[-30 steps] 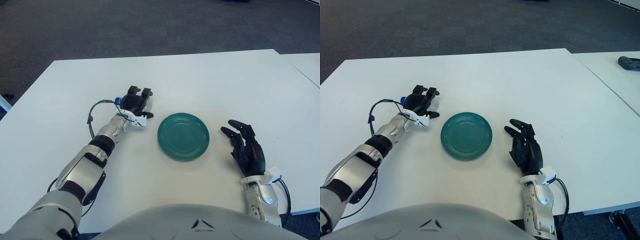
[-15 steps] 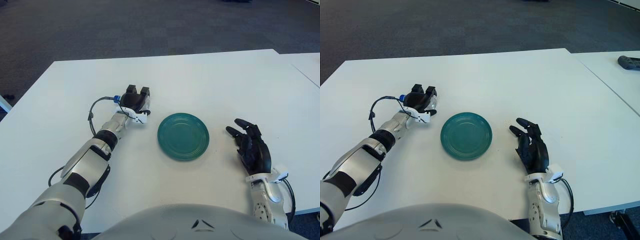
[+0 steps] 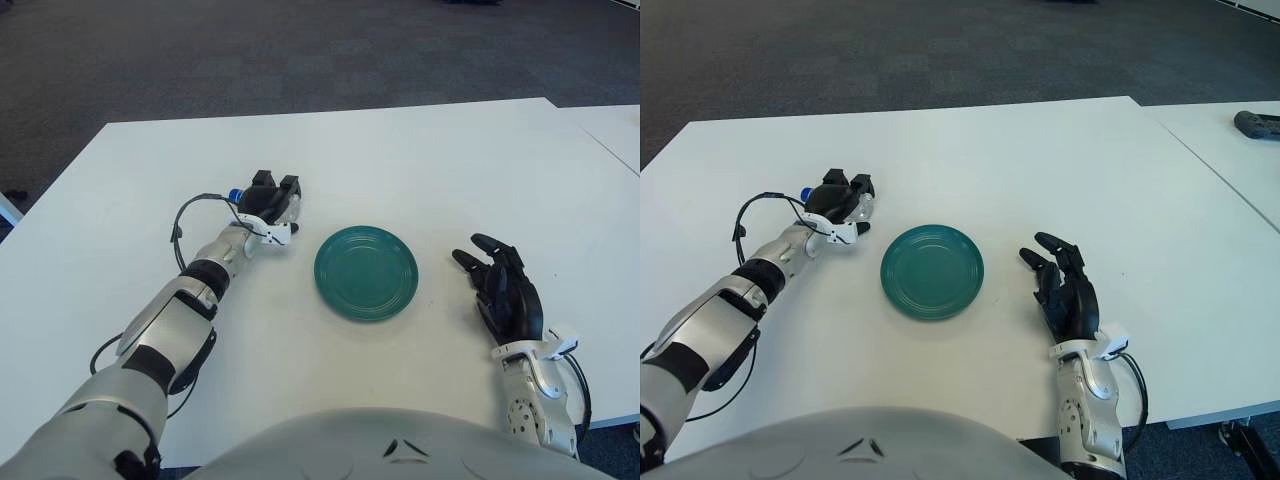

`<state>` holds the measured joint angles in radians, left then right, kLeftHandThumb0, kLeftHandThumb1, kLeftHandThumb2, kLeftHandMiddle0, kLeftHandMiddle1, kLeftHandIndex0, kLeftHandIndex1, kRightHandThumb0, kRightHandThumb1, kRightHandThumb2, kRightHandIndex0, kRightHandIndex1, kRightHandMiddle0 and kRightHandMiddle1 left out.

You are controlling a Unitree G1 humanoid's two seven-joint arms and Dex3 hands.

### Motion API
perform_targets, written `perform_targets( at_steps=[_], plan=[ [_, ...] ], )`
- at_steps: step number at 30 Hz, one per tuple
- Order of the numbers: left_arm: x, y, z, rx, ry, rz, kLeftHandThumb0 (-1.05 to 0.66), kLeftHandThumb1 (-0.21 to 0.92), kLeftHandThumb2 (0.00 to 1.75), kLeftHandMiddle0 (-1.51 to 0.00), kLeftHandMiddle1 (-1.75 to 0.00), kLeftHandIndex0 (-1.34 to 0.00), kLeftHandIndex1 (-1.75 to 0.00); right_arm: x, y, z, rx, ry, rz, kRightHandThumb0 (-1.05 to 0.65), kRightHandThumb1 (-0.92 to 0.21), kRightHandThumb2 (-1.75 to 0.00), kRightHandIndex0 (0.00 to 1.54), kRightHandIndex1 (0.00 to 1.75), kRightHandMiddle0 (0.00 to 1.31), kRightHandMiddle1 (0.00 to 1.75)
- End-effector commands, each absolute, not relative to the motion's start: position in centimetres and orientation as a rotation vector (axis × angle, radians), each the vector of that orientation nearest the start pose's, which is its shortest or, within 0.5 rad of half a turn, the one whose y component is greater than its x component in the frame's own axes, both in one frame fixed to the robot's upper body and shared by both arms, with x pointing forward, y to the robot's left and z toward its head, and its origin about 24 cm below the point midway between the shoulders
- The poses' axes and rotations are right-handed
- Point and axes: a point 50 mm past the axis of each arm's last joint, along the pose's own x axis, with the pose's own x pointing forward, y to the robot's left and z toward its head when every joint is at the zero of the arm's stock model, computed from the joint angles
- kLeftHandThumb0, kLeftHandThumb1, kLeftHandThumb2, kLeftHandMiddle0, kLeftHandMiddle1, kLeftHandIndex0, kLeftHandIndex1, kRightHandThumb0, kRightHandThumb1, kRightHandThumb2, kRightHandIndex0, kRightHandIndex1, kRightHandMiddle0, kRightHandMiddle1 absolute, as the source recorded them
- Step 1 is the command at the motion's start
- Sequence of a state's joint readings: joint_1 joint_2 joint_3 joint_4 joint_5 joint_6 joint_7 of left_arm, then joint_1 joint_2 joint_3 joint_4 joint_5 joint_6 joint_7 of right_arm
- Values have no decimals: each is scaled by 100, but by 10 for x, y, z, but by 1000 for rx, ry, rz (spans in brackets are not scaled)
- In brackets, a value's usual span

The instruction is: Put the bottle into the plate.

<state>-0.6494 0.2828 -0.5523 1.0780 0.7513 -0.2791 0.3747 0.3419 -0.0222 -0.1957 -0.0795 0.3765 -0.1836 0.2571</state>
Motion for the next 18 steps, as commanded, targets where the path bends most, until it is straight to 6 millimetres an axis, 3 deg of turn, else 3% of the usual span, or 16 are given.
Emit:
perform_targets(
  at_steps=[1, 10, 18],
  plan=[
    [299, 144, -44, 1310, 78, -497, -54, 14, 153, -116, -175, -75, -175, 173, -216, 11, 294, -32, -99, -65, -92, -67, 50, 101, 26, 120],
    [298, 136, -18, 1287, -68, -473, -53, 15, 151, -114, -175, -74, -175, 173, -217, 11, 286, -24, -95, -65, -92, -68, 50, 106, 27, 123],
    [294, 121, 43, 1276, -272, -414, -52, 18, 147, -113, -175, -71, -175, 171, -218, 10, 257, 36, -134, -67, -92, -67, 49, 105, 24, 121]
  ],
)
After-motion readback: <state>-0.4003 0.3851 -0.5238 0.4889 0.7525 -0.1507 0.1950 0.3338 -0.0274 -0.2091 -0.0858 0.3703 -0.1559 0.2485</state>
